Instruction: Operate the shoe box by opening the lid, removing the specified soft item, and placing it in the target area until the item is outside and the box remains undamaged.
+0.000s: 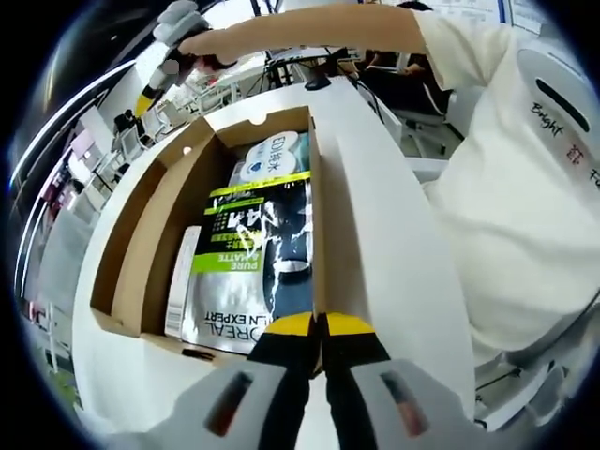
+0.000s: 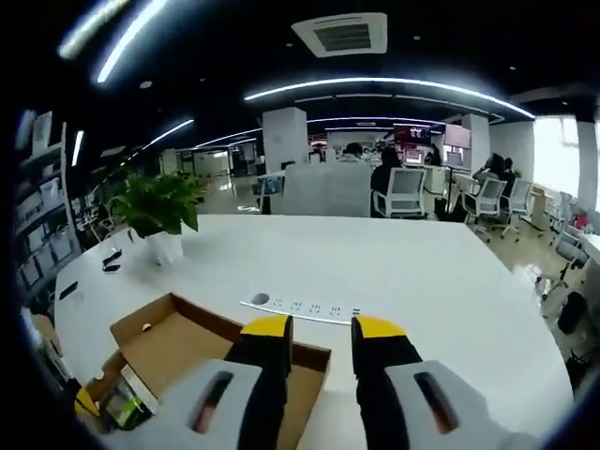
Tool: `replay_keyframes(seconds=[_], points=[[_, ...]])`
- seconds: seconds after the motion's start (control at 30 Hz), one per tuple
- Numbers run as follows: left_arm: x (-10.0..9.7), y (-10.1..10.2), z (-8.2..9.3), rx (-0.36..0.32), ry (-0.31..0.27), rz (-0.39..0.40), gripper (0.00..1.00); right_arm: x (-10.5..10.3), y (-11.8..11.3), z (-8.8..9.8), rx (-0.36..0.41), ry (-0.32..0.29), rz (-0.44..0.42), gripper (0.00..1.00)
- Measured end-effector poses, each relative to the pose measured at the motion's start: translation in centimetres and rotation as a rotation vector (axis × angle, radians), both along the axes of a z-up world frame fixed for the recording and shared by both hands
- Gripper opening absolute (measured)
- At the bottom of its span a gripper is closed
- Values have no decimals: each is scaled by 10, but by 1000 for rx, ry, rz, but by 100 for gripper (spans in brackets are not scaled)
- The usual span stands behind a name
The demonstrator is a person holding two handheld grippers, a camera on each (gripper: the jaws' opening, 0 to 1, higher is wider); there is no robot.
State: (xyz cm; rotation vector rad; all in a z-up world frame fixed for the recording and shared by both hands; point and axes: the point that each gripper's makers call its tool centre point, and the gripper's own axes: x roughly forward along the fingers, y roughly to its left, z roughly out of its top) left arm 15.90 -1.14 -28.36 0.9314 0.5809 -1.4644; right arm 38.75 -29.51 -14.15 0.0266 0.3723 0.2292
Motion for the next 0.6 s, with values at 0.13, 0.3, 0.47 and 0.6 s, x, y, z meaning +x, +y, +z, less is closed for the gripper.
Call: replay_keyframes(seconds=[0.13, 0.3, 0.47, 0.6], points=[[0, 0, 0, -10, -21, -18, 2, -13, 16, 5, -18, -34, 118, 40], [0, -1, 0, -10, 8, -10, 2, -27, 24, 12, 12, -60, 143, 35], [-1, -1, -1, 1, 21, -2, 2, -38, 28, 24, -34, -113, 190, 38], [-2, -1, -1, -3, 10, -20, 2, -44, 27, 31, -71, -146, 218, 45]])
